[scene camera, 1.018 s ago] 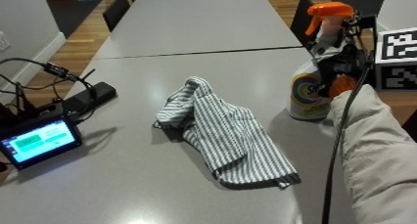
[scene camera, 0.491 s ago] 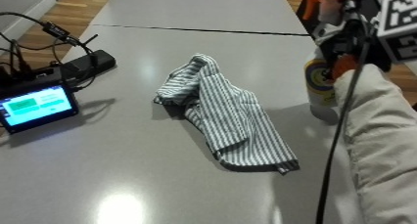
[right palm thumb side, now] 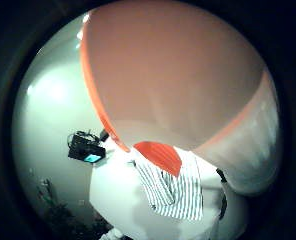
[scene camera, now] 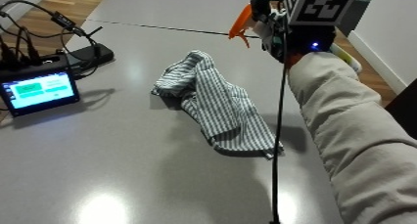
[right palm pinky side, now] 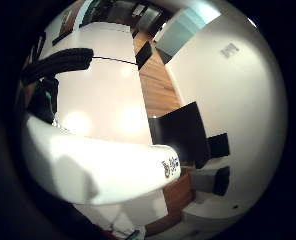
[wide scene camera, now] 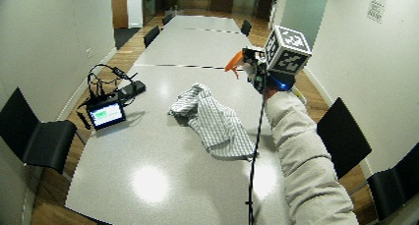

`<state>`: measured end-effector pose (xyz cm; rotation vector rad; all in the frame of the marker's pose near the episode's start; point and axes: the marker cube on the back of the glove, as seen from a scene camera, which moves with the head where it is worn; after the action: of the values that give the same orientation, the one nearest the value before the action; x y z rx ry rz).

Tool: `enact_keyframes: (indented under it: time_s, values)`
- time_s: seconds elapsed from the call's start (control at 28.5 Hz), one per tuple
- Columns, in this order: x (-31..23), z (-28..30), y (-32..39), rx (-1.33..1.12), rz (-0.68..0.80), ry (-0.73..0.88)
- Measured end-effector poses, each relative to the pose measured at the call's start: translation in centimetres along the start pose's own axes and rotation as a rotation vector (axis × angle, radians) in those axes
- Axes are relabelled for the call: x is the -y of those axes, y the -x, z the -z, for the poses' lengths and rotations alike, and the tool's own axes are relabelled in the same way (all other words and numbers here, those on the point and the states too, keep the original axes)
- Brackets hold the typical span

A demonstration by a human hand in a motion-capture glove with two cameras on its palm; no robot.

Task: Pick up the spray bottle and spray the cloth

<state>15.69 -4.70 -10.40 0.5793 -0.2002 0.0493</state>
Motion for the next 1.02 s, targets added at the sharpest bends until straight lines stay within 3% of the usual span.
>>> enact_keyframes:
  time_s: [0.35, 0.67, 0.81, 1.02]
  values:
    - [0.1, -0.2, 2.3, -0.327, 0.149, 0.064]
    - [-0.2, 0.0, 2.0, -0.373, 0.155, 0.047]
    - [-0.3, 0.3, 1.3, -0.154, 0.096, 0.026]
    - [-1.0, 2.6, 2.8, 0.627, -0.046, -0.046]
